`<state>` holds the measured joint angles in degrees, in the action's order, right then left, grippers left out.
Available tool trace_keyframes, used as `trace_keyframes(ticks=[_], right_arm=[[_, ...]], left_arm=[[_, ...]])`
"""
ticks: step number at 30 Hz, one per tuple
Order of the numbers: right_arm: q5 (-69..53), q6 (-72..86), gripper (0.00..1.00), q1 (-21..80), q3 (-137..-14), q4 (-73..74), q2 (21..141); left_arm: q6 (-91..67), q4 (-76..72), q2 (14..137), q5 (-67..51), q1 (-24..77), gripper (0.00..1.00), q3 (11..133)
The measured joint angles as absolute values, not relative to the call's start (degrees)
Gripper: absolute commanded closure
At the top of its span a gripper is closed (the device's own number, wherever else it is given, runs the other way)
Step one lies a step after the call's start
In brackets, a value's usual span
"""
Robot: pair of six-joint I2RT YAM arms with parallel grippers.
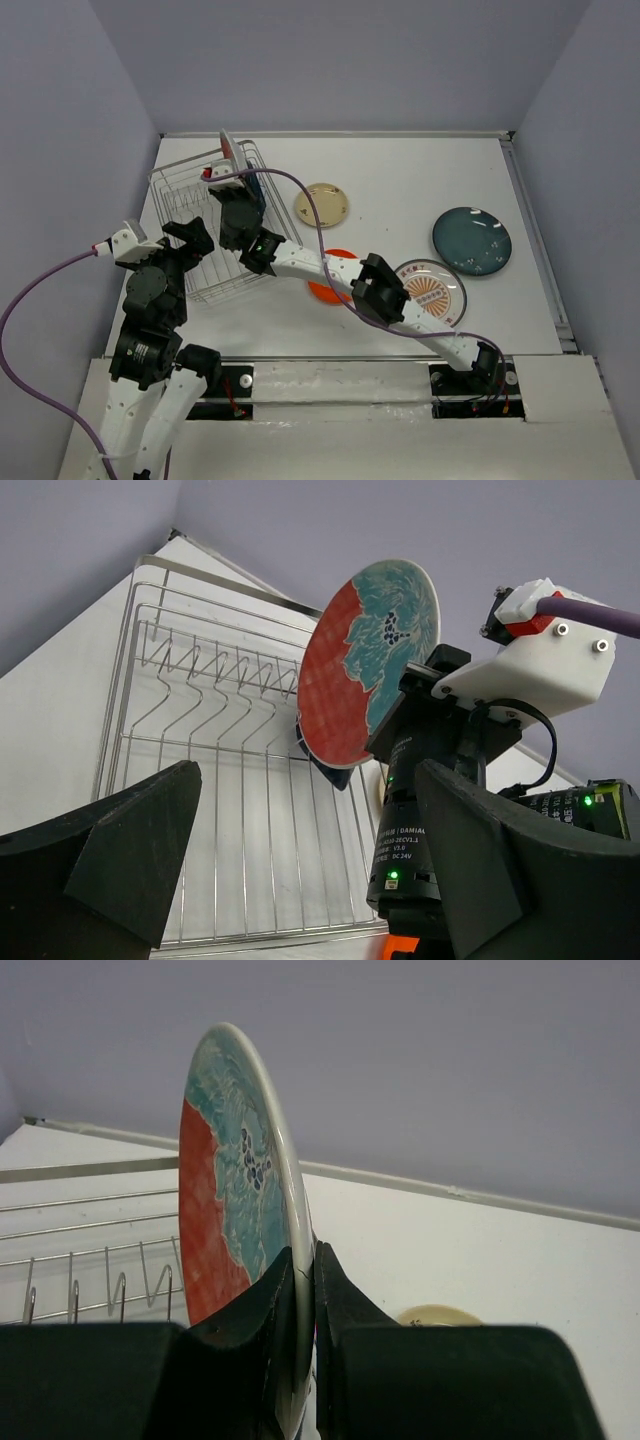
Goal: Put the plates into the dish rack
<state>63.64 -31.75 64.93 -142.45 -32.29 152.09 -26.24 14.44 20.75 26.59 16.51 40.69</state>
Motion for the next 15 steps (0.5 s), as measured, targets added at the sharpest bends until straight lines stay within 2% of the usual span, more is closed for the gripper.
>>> trace_keyframes(ticks=[7,9,10,11,15], right_arm=[[63.55,-24.01,0.93,64.79,-138.43,-30.98,151.72],[63.13,-21.37,0.85,64.82,-137.27,-29.06,151.61],[62.81,-19.79,0.77,64.73,-136.77,-27.51,151.61],[62.41,-18.22,0.62,64.73,-136.03,-26.55,151.61],[60.12,-12.49,0.41,64.14,-131.35,-22.59,147.55]], left_arm=[[-26.26,14.46,20.75,27.20,16.51,0.01,40.91],[-26.26,14.48,20.75,27.35,16.53,0.01,40.91],[-26.26,14.50,20.75,27.42,16.53,0.01,40.91],[-26.26,14.48,20.75,27.49,16.56,0.01,40.91],[-26.24,14.55,20.75,27.64,16.80,0.01,40.91]])
